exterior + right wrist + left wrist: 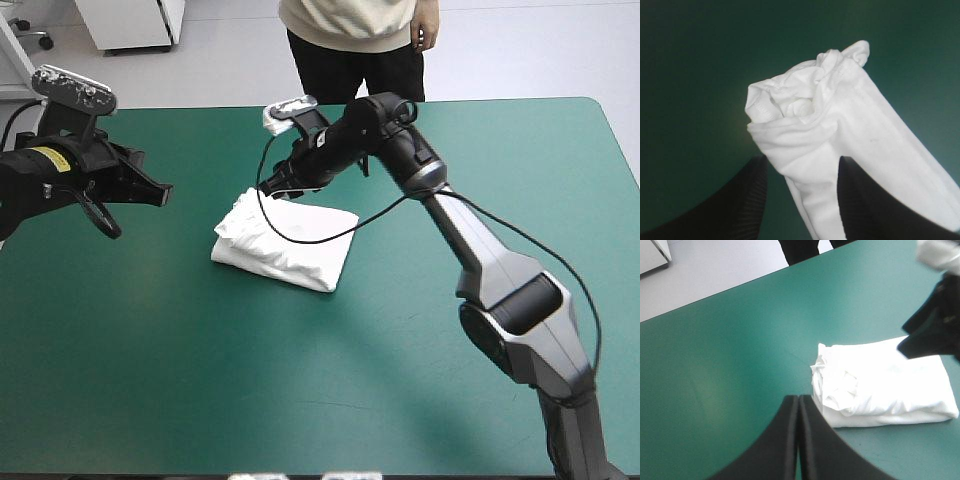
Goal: Fold the cloth
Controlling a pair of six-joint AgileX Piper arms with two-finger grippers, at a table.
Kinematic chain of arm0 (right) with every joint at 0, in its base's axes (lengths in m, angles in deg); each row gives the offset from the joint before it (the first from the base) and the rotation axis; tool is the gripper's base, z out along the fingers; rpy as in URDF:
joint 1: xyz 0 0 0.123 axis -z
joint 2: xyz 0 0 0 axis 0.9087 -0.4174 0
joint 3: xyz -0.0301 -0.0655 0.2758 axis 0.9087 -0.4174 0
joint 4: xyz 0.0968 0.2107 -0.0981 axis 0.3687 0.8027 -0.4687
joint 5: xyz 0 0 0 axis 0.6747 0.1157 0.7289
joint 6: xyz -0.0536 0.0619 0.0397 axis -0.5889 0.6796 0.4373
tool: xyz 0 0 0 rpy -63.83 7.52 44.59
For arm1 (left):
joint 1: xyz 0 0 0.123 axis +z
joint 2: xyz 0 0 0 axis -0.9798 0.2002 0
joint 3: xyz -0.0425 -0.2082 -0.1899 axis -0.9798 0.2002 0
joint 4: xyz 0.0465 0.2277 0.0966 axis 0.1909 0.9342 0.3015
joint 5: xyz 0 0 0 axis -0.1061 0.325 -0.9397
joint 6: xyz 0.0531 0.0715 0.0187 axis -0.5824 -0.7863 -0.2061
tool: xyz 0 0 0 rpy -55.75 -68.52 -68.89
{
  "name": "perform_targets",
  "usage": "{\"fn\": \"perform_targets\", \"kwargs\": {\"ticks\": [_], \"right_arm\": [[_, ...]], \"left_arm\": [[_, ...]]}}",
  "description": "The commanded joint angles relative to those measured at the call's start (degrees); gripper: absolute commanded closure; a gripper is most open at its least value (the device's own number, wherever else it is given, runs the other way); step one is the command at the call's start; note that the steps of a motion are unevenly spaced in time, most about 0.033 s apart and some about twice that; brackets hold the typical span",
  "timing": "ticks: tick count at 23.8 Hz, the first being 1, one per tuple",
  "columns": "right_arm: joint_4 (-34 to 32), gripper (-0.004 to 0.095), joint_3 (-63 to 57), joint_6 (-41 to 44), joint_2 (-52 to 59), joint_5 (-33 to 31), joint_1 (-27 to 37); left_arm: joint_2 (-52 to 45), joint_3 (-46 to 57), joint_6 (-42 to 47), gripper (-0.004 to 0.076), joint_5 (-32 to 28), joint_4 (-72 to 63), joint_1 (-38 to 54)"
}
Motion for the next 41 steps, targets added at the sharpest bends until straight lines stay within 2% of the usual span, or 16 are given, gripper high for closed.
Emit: {"fn": "perform_targets", "kwargs": {"ticks": [1,5,7,8,9,10,12,16,18,20,23,25,31,35,39,41], "right_arm": [[-0.2,0.0490,-4.3,-0.8,11.1,0.0,1.6],[1.3,0.0488,-18.7,-0.8,18.5,4.9,5.3],[6.5,0.0478,-32.1,-2.9,20.8,12.9,8.0],[13.3,0.0475,-40.9,-6.0,21.3,19.4,9.9],[17.3,0.0466,-44.0,-8.0,21.3,22.4,10.8],[24.4,0.0409,-50.5,-12.7,20.5,26.8,11.7],[29.9,0.0300,-55.3,-16.0,18.2,30.0,11.8],[32.7,0.0312,-55.3,-16.7,12.2,31.3,11.8],[34.2,0.0369,-55.2,-16.8,9.8,30.5,11.8],[34.2,0.0522,-55.2,-17.6,9.0,29.4,11.8],[33.5,0.0905,-55.2,-19.7,9.5,28.8,11.8],[30.0,0.0902,-55.2,-19.0,11.4,29.2,12.0],[4.3,0.0905,-55.2,-6.3,21.6,26.7,16.2],[-13.4,0.0905,-55.2,0.4,27.4,21.0,23.9],[-24.3,0.0908,-55.2,2.6,31.3,16.6,36.4],[-26.8,0.0908,-55.2,2.6,31.5,15.4,40.8]], "left_arm": [[-1.2,-1.5,0.5,0.0733,-3.3,-0.3,0.0],[-1.2,-1.5,0.5,0.0733,-3.5,-0.4,0.0],[-1.2,-1.5,0.5,0.0733,-3.5,-0.6,0.0],[-1.2,-1.5,0.5,0.0733,-3.4,-0.6,0.0],[-1.2,-1.5,0.5,0.0733,-3.2,-0.6,0.0],[-1.2,-1.5,0.5,0.0733,-3.0,-0.6,0.0],[-1.2,-1.5,0.5,0.0733,-3.1,-0.6,0.0],[-1.2,-1.5,0.5,0.0733,-3.0,-0.8,0.0],[-1.2,-1.5,0.5,0.0733,-2.7,-0.8,0.0],[-1.2,-1.5,0.5,0.0733,-2.7,-0.8,0.0],[-1.2,-1.5,0.5,0.0733,-2.7,-0.8,0.0],[-1.2,-1.5,0.5,0.0733,-2.7,-0.8,0.0],[-1.4,-1.5,0.5,0.0733,-2.6,-0.8,0.0],[-1.4,-1.5,0.5,0.0733,-2.0,-1.6,0.0],[-1.4,-1.5,0.5,0.0733,-0.9,-4.1,0.0],[-1.4,-1.5,0.3,0.0733,-0.5,-5.0,0.0]]}}
